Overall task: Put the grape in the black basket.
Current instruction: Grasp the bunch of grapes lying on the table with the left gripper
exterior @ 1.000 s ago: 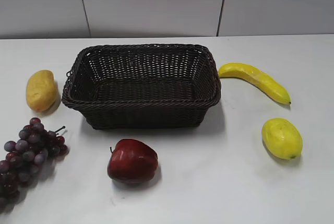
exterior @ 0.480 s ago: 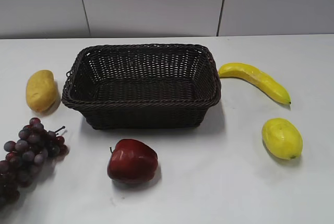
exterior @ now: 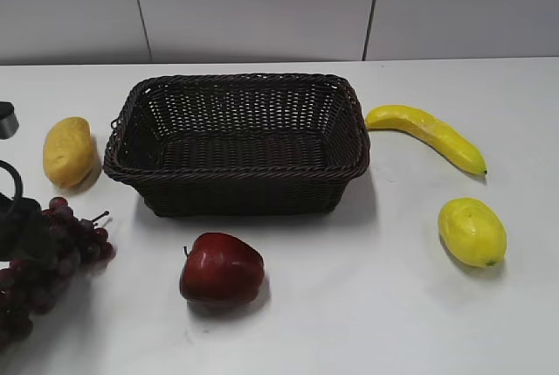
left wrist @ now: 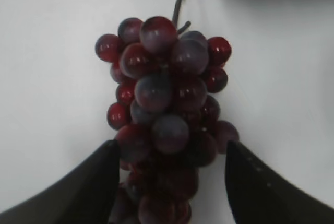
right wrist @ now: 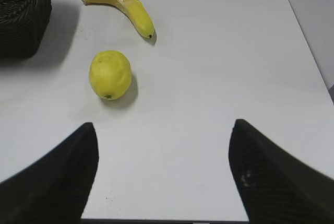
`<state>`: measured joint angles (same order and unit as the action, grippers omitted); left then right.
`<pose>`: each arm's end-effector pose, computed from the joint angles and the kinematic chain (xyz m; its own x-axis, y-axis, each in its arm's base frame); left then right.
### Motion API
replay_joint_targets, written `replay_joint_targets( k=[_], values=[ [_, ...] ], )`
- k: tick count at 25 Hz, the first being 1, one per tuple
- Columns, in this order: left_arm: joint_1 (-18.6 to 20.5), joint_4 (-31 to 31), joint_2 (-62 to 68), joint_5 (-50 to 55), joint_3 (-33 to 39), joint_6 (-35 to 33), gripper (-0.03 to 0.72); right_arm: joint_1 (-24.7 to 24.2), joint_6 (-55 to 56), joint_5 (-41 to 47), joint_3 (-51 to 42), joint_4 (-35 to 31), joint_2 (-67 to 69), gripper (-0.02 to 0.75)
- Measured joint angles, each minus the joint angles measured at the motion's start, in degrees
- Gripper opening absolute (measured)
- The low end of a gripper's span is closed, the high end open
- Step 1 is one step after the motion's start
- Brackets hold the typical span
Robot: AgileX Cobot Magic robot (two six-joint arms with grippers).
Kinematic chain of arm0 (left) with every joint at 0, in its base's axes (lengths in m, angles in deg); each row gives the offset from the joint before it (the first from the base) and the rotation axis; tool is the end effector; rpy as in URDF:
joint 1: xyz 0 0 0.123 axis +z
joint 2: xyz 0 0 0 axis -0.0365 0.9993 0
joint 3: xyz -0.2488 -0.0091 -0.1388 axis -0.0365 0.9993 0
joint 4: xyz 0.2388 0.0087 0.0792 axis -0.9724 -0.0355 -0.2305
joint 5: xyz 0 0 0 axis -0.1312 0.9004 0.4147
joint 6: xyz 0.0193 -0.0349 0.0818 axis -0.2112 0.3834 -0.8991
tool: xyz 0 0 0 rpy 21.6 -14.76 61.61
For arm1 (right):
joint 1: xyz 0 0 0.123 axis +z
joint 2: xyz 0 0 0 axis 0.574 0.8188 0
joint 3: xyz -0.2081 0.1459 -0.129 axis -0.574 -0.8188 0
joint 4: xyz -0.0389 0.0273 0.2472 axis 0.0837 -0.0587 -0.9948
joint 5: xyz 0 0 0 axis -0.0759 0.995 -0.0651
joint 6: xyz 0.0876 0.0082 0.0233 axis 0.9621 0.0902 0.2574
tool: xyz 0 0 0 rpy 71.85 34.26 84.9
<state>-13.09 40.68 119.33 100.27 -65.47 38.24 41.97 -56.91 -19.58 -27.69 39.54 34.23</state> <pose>0.2247 -0.0575 0.1755 -0.9269 0.2337 -0.2937 0.2800 0.9516 -0.1266 -0.0052 -0.0006 0.2775 -0.4387 -0.0302 -0.8982 -0.1108 0.9936 0.0207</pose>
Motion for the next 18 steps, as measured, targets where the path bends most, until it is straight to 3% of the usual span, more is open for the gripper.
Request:
replay_joint_targets(
  k=[11,13,17,18],
  values=[
    [0.0,1.77,13.48,-7.36,-0.16,-0.05,0.617,0.0,0.0,0.0,0.0,0.0,0.0,0.59],
    [0.0,1.83,13.6,-7.57,-0.16,-0.05,0.565,0.0,0.0,0.0,0.0,0.0,0.0,0.59],
    [-0.05,2.74,13.6,-5.35,-0.97,-0.05,0.351,0.0,0.0,0.0,0.0,0.0,0.0,0.59],
    [-0.05,2.74,13.6,-4.37,-1.37,-0.05,0.351,0.0,0.0,0.0,0.0,0.0,0.0,0.59]
  ],
)
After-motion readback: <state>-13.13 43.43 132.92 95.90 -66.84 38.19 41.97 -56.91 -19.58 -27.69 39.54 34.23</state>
